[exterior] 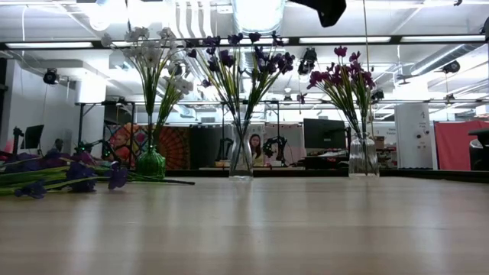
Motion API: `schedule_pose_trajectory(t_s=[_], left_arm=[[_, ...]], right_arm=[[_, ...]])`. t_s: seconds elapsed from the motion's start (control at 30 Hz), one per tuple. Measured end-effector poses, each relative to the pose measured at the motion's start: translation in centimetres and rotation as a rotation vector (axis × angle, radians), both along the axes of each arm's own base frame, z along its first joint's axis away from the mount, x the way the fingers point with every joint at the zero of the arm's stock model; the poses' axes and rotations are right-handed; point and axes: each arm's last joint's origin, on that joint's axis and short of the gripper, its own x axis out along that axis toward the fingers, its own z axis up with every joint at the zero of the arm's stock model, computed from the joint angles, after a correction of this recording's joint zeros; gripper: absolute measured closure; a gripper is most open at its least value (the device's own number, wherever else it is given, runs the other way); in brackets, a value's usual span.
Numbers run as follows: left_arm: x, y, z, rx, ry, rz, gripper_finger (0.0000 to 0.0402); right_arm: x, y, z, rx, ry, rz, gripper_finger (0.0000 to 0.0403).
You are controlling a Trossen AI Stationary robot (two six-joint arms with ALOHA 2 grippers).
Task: Sort flowers into vase by color
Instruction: Put the white flowers into the green vase
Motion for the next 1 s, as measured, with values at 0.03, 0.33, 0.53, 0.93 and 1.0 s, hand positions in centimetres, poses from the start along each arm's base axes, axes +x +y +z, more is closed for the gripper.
schedule_pose_trajectory(t_s=[0.03,0.33,0.53,0.93,1.0], left_arm=[[-0.2,0.3,-0.4,0.001,0.003,0.019,0.0387],[-1.2,1.5,-4.5,0.003,-0.002,0.084,0.0392],[-1.0,1.8,-7.0,0.001,-0.04,0.06,0.0393],[-0.2,2.8,-10.1,0.004,-0.087,0.054,0.0396],[0.0,2.9,-10.3,0.004,-0.069,0.071,0.0396]], right_arm=[[0.1,0.0,-0.1,-0.001,0.001,0.0,0.0153],[0.4,-0.1,-0.4,0.008,0.006,-0.019,0.015],[0.4,-0.1,-0.4,0.014,-0.001,-0.019,0.0149],[0.5,-0.1,-0.2,0.029,-0.018,-0.021,0.0149],[0.5,-0.1,-0.1,0.031,-0.025,-0.021,0.0149]])
